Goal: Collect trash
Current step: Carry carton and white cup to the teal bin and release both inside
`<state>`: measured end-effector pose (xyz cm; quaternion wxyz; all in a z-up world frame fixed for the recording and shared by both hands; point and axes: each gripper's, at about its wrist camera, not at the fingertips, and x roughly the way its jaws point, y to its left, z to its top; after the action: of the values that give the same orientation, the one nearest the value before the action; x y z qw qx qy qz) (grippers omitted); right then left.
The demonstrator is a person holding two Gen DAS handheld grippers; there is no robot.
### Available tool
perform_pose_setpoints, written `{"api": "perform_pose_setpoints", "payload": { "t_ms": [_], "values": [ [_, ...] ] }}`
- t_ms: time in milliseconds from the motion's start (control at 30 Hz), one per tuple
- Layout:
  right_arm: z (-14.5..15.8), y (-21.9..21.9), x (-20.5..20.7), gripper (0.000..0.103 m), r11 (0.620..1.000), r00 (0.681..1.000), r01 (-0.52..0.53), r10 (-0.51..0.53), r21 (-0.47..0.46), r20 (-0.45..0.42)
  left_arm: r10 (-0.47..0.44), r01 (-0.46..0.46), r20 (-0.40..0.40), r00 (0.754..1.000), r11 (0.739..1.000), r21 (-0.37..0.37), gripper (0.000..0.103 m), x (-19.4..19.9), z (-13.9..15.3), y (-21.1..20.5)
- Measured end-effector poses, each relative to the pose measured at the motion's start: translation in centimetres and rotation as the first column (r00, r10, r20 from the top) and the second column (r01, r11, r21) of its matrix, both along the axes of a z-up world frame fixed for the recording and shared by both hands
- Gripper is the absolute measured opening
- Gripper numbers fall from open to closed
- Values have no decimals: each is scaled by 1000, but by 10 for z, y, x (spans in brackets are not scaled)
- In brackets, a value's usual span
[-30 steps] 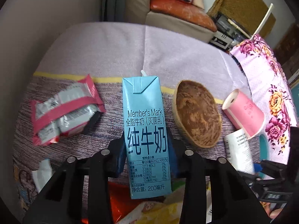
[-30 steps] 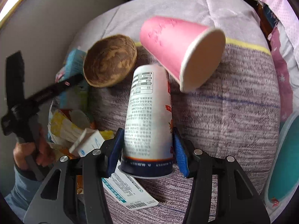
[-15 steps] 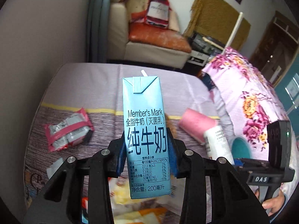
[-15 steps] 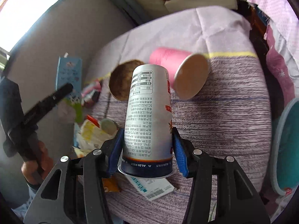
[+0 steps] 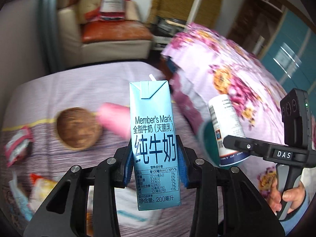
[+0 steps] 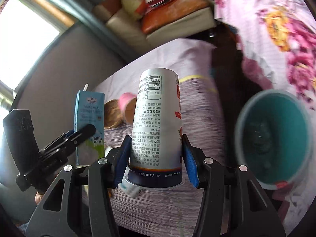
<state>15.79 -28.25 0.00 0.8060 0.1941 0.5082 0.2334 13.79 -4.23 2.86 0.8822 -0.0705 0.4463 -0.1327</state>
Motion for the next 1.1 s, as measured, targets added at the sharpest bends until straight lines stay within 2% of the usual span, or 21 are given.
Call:
{"api": "perform_pose_setpoints", "payload": {
  "t_ms": [200, 333, 500, 767, 1033, 1067, 1100],
  "values": [
    [-7, -87, -19, 48, 984, 984, 180, -180, 1, -6, -150, 148, -43, 988, 988, -38, 38, 18, -16, -78],
    [-18, -133, -31, 48, 963, 963, 268, -268, -9, -15, -217, 215, -76, 973, 976, -29, 38, 29, -29, -123],
    [-39, -173, -31, 49, 946, 944, 324, -325, -19, -54, -284, 286, -121, 951, 958, -4, 38, 38, -48, -175],
    [-63, -197, -24, 49, 933, 928, 359, -360, -28, -92, -341, 351, -195, 920, 936, 17, 38, 53, -77, -219],
    [-76, -210, -20, 49, 923, 915, 381, -384, -49, -120, -395, 410, -275, 877, 912, -4, 40, 60, -108, -255],
    [-76, -212, -19, 49, 922, 914, 383, -387, -51, -121, -398, 414, -279, 874, 910, -4, 42, 60, -110, -258],
    [-77, -213, -20, 49, 921, 913, 385, -389, -53, -121, -401, 417, -277, 873, 909, 0, 49, 59, -111, -260]
  ]
}}
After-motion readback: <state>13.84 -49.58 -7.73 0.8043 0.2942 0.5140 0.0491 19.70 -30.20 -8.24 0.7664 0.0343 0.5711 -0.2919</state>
